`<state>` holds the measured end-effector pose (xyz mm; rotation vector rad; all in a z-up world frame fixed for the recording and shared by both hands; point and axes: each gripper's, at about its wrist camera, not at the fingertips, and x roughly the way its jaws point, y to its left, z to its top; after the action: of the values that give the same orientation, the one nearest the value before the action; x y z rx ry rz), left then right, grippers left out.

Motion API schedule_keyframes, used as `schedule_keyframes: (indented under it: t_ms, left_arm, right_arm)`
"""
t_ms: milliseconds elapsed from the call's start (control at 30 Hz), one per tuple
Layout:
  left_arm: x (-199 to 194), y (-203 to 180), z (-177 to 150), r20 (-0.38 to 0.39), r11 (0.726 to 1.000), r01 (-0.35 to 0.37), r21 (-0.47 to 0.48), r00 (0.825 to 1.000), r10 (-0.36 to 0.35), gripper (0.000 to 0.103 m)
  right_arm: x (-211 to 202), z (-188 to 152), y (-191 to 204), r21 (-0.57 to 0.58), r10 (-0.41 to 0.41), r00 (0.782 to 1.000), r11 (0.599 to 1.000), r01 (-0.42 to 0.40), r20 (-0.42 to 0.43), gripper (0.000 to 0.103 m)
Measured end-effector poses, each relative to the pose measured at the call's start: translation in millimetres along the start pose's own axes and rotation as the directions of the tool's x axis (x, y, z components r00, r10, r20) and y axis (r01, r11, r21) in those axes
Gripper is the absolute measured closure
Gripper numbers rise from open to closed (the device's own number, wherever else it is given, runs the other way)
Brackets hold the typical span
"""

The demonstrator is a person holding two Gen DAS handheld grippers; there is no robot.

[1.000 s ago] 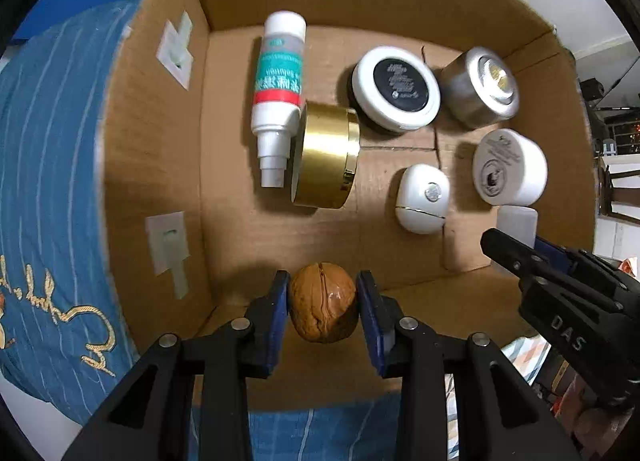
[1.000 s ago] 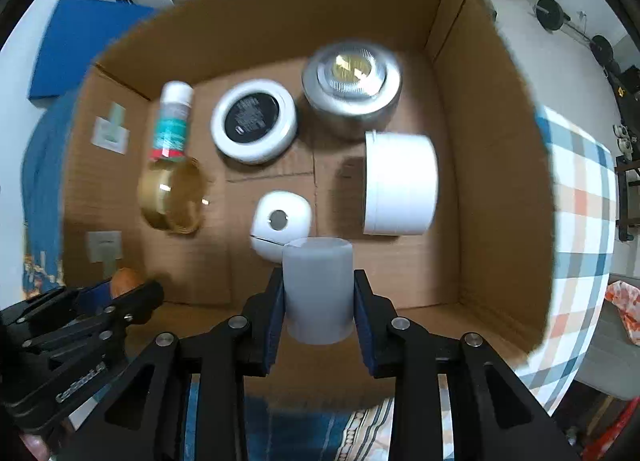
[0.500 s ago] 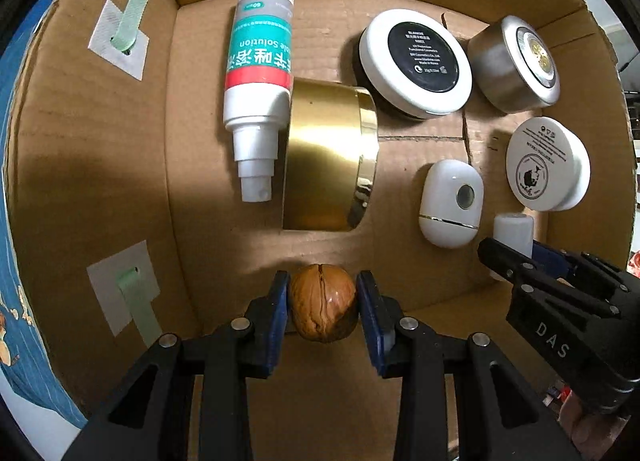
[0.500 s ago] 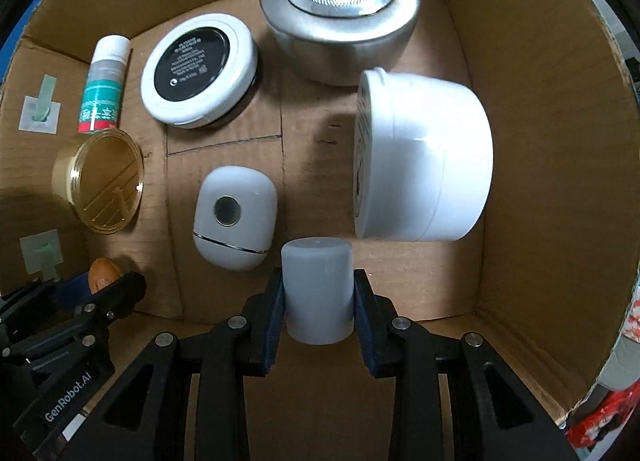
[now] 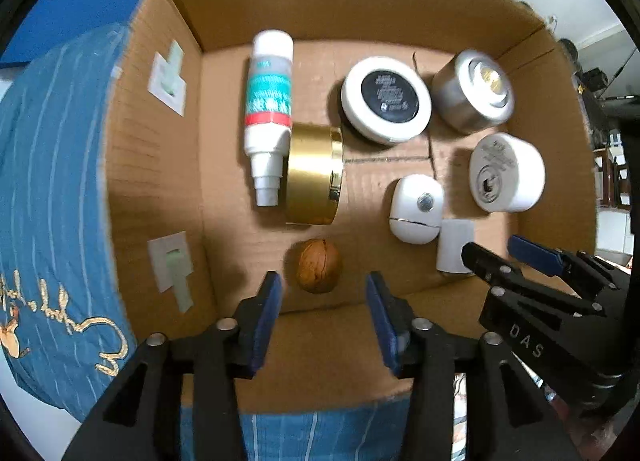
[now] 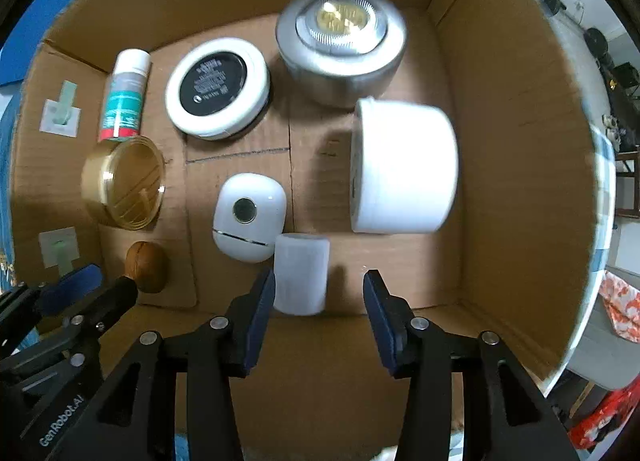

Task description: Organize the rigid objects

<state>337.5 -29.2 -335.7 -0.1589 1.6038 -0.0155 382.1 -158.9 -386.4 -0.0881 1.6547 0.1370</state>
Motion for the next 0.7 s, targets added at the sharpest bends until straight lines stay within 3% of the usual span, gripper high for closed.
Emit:
schedule_keyframes:
  t_ms: [33, 200, 233, 367, 567, 700]
  left_arm:
    - [-8, 0, -1, 0.015, 1.000, -0.005, -0.004, 1.000, 0.005, 0.057]
    - [-40, 3, -7, 0.100, 0.999, -0.052, 0.012, 0.994, 0.050, 0.017]
    - [-47, 5, -9, 0.121, 0.998, -0.061, 0.011, 0.991, 0.059, 0.015]
    - [-73, 9, -21, 0.176, 0.998, -0.057, 0.002, 0.983, 0.056, 0.014]
    - [-116, 5, -56, 0.274, 0.998, -0.069, 0.004, 0.959, 0.066, 0.014]
    - [-147, -1, -89, 0.344, 0.996, -0.084, 0.013, 0.936, 0.075, 0.014]
  right_arm:
    - [-7, -2, 3, -0.006, -0.005, 1.000, 1.000, 0.005, 0.012, 0.044]
    - [-35, -9, 3, -0.005, -0.013, 0.997, 1.000, 0.013, 0.070, 0.023]
    - [-40, -11, 2, -0.001, -0.018, 0.997, 1.000, 0.018, 0.079, 0.017]
    - [-65, -25, -7, 0.013, -0.008, 0.992, 1.000, 0.006, 0.128, 0.000]
    - [-112, -75, -22, 0.038, 0.015, 0.973, 0.999, -0.025, 0.232, 0.000]
    - [-158, -115, -32, 0.054, 0.021, 0.946, 0.998, -0.041, 0.323, 0.000]
